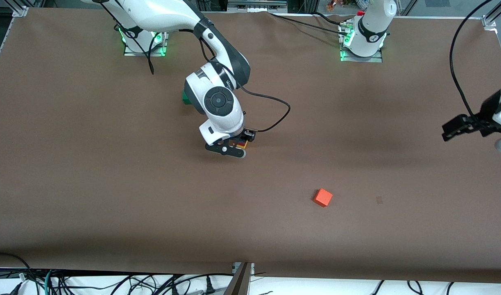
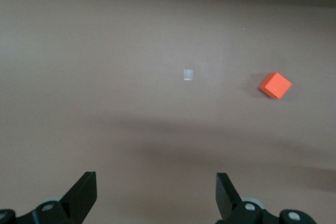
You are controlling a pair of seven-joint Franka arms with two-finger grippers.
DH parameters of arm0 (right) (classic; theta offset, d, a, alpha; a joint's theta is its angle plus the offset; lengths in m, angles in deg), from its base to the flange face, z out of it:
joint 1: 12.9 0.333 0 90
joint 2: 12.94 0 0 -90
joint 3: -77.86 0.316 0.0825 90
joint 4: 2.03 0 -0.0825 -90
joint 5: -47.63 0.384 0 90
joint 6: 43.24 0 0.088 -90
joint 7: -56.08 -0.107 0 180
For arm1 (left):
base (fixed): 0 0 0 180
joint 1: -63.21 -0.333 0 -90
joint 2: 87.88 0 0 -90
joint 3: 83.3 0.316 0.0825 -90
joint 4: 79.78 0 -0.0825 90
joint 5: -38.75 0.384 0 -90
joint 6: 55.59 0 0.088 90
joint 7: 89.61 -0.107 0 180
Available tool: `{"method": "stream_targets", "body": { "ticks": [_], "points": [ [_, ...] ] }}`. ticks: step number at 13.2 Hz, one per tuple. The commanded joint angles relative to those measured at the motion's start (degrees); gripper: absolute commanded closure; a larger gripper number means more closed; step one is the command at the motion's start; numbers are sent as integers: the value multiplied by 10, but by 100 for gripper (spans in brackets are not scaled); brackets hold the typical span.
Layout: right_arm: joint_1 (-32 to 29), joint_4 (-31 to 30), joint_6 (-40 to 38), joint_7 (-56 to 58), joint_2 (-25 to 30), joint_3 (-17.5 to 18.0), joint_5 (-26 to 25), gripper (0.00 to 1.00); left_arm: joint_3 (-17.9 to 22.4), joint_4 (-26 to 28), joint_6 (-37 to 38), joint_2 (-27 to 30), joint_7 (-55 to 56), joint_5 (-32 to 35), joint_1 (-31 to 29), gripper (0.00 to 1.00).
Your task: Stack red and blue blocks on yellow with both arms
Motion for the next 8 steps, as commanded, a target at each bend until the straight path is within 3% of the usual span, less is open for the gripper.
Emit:
{"method": "stream_targets", "body": {
  "ticks": [1,5,8],
  "points": [
    [7,-8,-6,-26,9,-4,4,100,1,36,-3,31,-13,-20,-2,0],
    [17,-18,-4,-35,6,-4,-4,94,2,87,-4,60,-8,-77,-19,0],
    [18,-25,-5,-35,6,-4,-4,93,4,92,-3,67,-9,-72,-18,0]
  ]
}}
